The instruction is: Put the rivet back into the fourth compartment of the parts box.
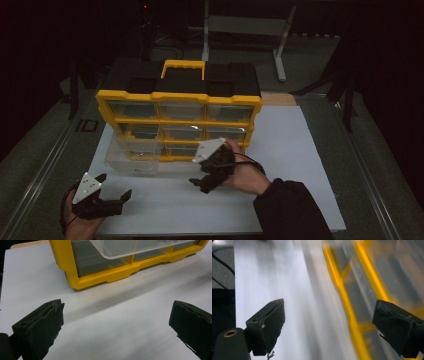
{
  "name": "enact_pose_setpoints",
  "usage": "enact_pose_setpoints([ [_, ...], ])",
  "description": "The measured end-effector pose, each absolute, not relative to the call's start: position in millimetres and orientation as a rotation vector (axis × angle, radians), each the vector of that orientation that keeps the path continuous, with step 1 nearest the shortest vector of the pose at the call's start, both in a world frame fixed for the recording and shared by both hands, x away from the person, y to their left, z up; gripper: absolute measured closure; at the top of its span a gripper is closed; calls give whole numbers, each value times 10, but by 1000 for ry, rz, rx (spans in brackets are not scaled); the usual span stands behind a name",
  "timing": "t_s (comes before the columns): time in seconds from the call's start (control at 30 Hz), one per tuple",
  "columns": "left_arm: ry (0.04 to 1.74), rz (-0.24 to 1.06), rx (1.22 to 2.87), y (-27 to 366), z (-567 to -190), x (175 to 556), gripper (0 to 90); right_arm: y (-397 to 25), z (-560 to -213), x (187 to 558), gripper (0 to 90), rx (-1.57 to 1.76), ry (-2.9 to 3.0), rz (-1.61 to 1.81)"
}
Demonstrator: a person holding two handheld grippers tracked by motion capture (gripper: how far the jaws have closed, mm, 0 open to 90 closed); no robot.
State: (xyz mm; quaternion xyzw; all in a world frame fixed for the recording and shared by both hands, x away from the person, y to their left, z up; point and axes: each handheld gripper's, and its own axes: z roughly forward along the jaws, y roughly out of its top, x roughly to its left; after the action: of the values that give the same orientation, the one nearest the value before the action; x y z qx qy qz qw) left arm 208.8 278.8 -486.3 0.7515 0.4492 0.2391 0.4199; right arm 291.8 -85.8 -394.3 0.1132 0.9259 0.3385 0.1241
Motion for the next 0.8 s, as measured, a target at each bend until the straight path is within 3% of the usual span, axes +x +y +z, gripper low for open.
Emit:
enact_pose_setpoints([
  [0.47, 1133, 613, 1872, 2800, -4855, 2087, 0, -2379, -4587, 2630, 133, 847, 2441, 1125],
  [0.8, 1137, 627, 1858, 2812, -4842, 2077, 0, -2926, -4726, 2418, 136, 1022, 2214, 1189],
])
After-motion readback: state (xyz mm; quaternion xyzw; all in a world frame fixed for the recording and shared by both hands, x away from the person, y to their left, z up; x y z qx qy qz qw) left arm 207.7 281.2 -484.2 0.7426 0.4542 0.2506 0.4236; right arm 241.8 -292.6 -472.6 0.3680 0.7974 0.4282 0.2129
